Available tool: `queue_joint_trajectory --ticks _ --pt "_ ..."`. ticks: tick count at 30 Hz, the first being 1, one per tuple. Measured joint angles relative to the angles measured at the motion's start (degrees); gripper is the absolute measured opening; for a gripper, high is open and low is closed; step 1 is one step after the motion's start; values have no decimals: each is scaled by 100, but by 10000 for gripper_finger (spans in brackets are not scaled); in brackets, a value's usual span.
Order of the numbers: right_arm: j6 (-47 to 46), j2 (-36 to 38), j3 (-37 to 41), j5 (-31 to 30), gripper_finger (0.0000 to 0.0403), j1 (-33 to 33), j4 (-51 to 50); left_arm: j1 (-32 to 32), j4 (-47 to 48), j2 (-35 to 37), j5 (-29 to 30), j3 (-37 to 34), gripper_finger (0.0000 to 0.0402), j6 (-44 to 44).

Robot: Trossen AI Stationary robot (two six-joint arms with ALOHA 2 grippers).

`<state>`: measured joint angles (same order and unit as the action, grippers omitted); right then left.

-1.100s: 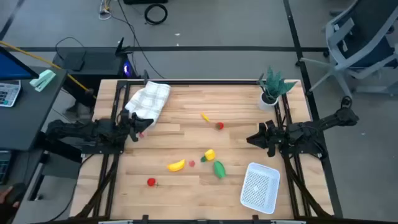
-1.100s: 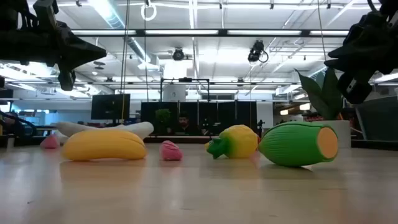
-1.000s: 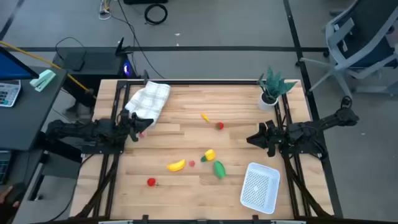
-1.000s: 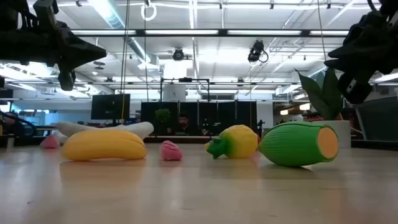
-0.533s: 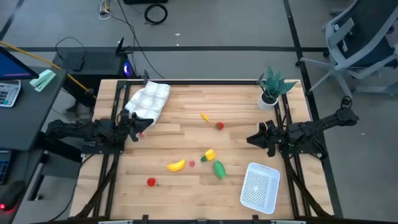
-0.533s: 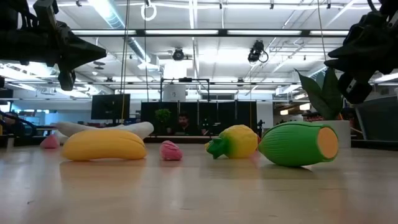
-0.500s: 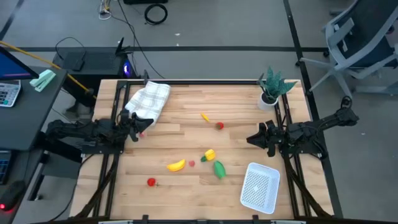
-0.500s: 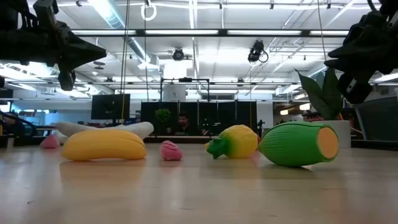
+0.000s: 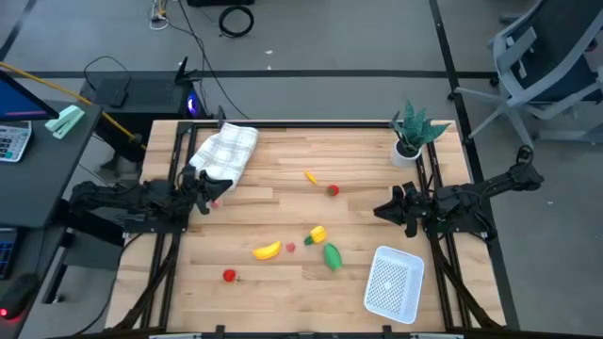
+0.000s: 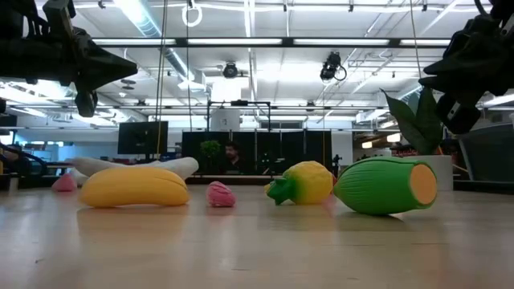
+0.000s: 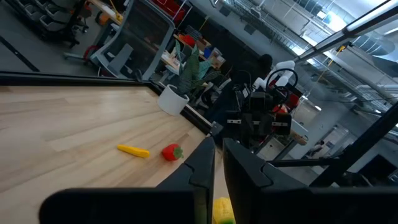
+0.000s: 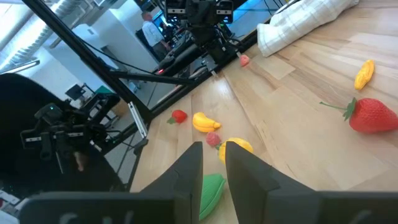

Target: Pick and placing Produce into tupperware

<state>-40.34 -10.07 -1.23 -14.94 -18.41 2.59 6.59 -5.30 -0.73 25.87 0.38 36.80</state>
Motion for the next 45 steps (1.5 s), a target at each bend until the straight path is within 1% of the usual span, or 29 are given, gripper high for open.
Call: queue_joint_trajectory --ticks 8,10,14,20,23,26,28,30,32,35,38,42,45 --pt "0 -1 0 0 77 1 1 -7 -101 -2 15 -2 30 -25" --pt "0 -2 0 2 77 2 0 -43 -380 1 170 -2 30 -260" --pt "0 -1 0 0 77 1 2 -106 -431 0 225 -1 36 -711" --pt "0 0 0 0 77 0 0 -121 -452 2 328 191 38 -885" --pt "0 -1 0 1 77 1 1 -133 -420 -2 350 442 30 -1227" --pt "0 -1 0 2 77 1 0 -133 -458 -2 342 852 21 -1551" --pt "-1 0 0 -1 77 2 0 -129 -408 -2 150 1153 17 -1737" --pt "-163 0 0 -152 77 7 -10 -122 -312 -25 -186 1489 15 -1539" --pt "-203 -2 0 -372 77 40 -18 -122 -103 -138 -486 1885 14 -1002" --pt "-98 -2 0 -436 77 41 -22 -122 619 -503 -793 2508 15 -595" --pt "24 -2 0 -446 77 39 -22 -122 1595 -1091 -933 3161 32 -297" --pt "33 -1 0 -452 77 41 -23 -122 2548 -2182 -1085 3953 75 -167" --pt "32 0 0 -638 77 70 3 -122 2844 -3099 -1510 4478 112 -144"
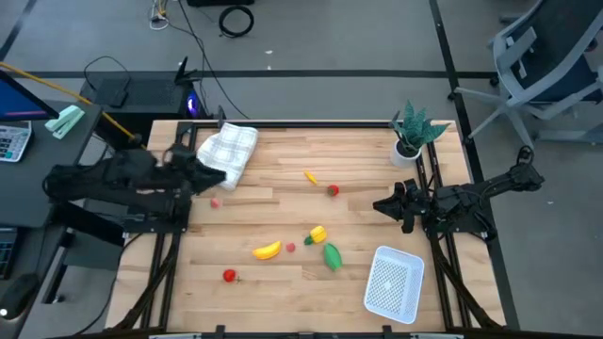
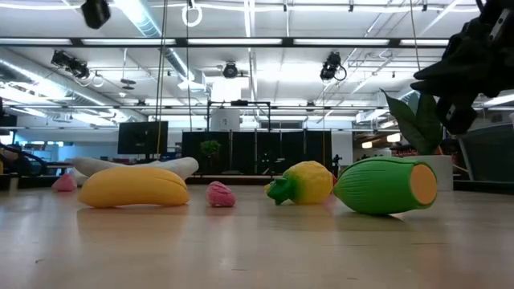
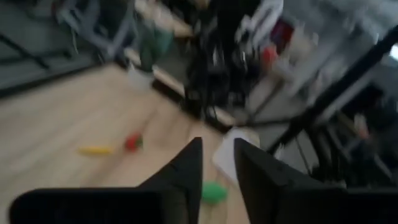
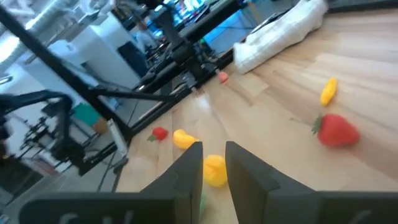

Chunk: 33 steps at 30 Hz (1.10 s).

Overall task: Pick and placing Produce into tupperware
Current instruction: Put the yellow banana into the white basket

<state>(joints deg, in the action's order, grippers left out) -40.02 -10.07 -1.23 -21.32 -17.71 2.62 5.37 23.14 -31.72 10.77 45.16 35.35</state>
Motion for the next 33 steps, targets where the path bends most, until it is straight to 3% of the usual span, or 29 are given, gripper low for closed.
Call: queue_joint_trajectory --ticks 6,11,14,17,21,26,33 --pt "-891 -40 0 -4 77 21 285 4 796 -1688 -942 862 157 26" --pt "-2032 -66 2 -197 77 20 1795 66 1029 -2769 -1478 992 153 -253" --pt "-1984 -64 0 -524 77 23 2745 143 1083 -3386 -1569 978 144 -519" --pt "-1819 -66 0 -538 77 24 3038 168 1146 -3973 -1568 973 139 -707" --pt "-1826 -105 0 -571 77 35 2755 225 1189 -4723 -1646 971 146 -1013" --pt "-2051 -317 0 -793 77 33 1637 357 1127 -5414 -2035 969 188 -1028" --pt "-2419 -670 0 -1290 77 33 863 595 989 -5651 -2051 969 233 -1008"
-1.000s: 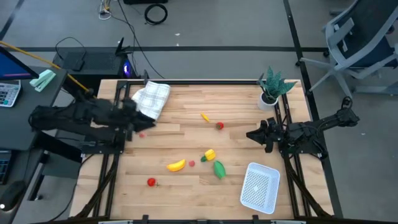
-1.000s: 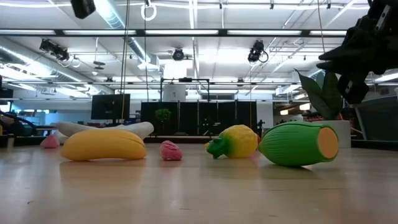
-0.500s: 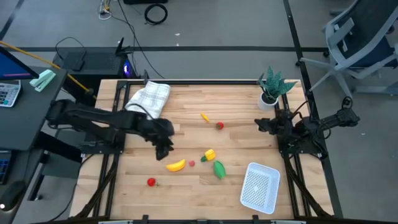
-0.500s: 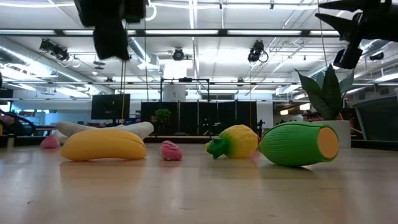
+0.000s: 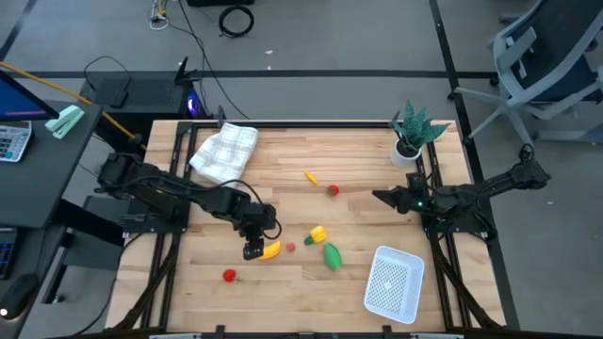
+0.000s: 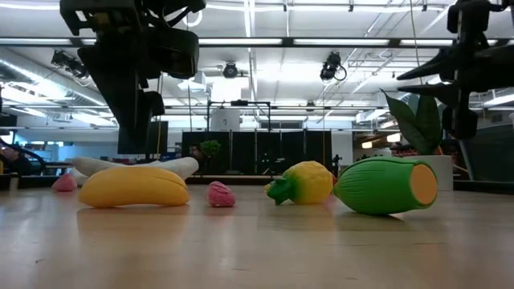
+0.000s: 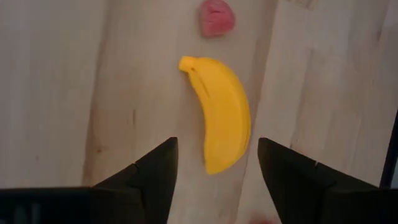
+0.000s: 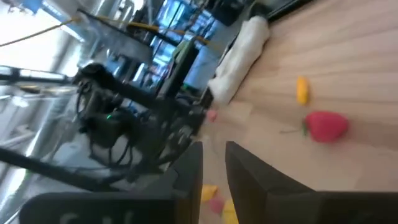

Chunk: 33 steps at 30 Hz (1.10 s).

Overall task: Pick and placing Produce into tupperware
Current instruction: Put the yellow banana into the white basket

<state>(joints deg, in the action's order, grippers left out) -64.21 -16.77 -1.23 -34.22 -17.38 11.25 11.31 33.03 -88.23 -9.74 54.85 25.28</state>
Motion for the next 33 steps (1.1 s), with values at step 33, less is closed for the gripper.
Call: queue_joint_trajectory --ticks 33 --pt "4896 -4445 -6170 -451 225 434 -3546 187 -817 -645 327 0 252 527"
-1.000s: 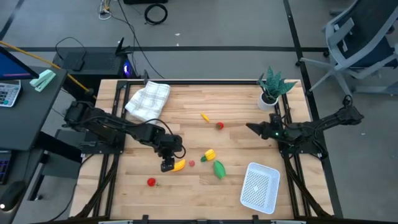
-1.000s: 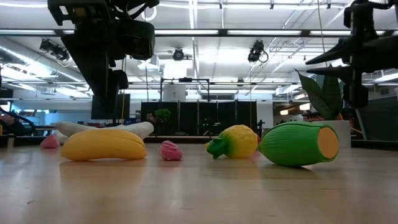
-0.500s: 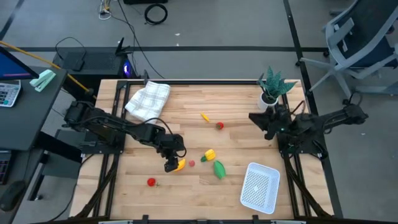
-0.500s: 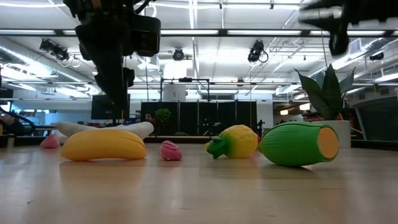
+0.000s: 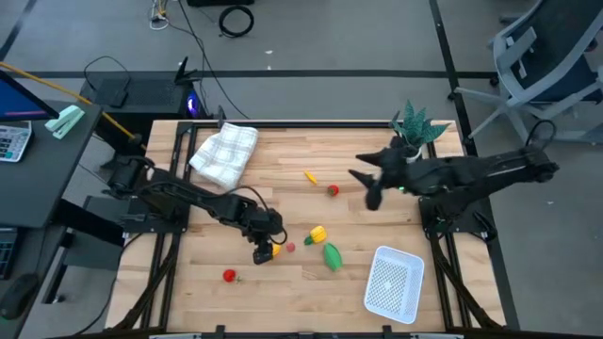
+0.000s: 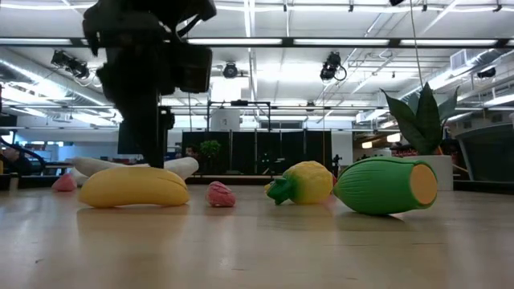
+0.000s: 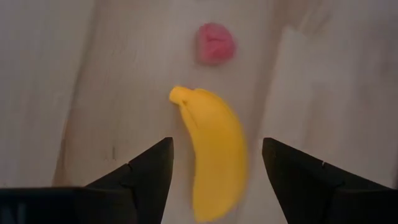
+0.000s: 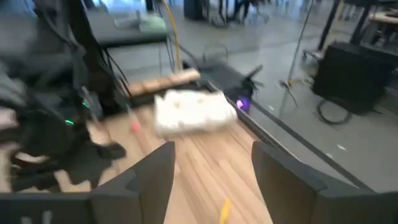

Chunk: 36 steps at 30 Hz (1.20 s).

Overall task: Pick and placing Produce into tupperware
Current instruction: Put the yellow banana into the white basket

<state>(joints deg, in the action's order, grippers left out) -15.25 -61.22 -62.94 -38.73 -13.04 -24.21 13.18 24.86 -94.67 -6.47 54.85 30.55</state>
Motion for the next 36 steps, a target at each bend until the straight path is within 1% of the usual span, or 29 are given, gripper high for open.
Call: queue_joint_trajectory --ticks 3,6,11,14,18,21,23,27,28,32,36 --pt "-57 -556 -354 -13 232 81 -296 0 27 -206 47 2 250 79" --pt "-243 -981 -552 -14 234 139 -356 35 4 -362 -3 0 253 205" --pt "-473 -1381 -686 -21 232 201 -357 187 -57 -582 16 15 254 138" --pt "-747 -1488 -686 -18 231 231 -434 211 -50 -691 -18 31 250 137" --pt "-1150 -1499 -684 -19 231 232 -434 217 -54 -722 120 27 243 177" --pt "-1478 -1438 -684 -20 230 232 -504 192 -65 -727 178 22 228 177" --pt "-1687 -1356 -684 -19 229 233 -504 182 -58 -730 174 21 208 157" --pt "-1948 -1161 -684 -21 224 254 -521 176 -45 -727 232 17 150 141" --pt "-1947 -1104 -683 -22 223 256 -557 177 -33 -703 234 22 142 141" --pt "-1927 -853 -680 -23 220 254 -732 169 -95 -627 274 174 142 31" --pt "-2062 -615 -677 -23 216 254 -918 161 -137 -438 283 710 142 -438"
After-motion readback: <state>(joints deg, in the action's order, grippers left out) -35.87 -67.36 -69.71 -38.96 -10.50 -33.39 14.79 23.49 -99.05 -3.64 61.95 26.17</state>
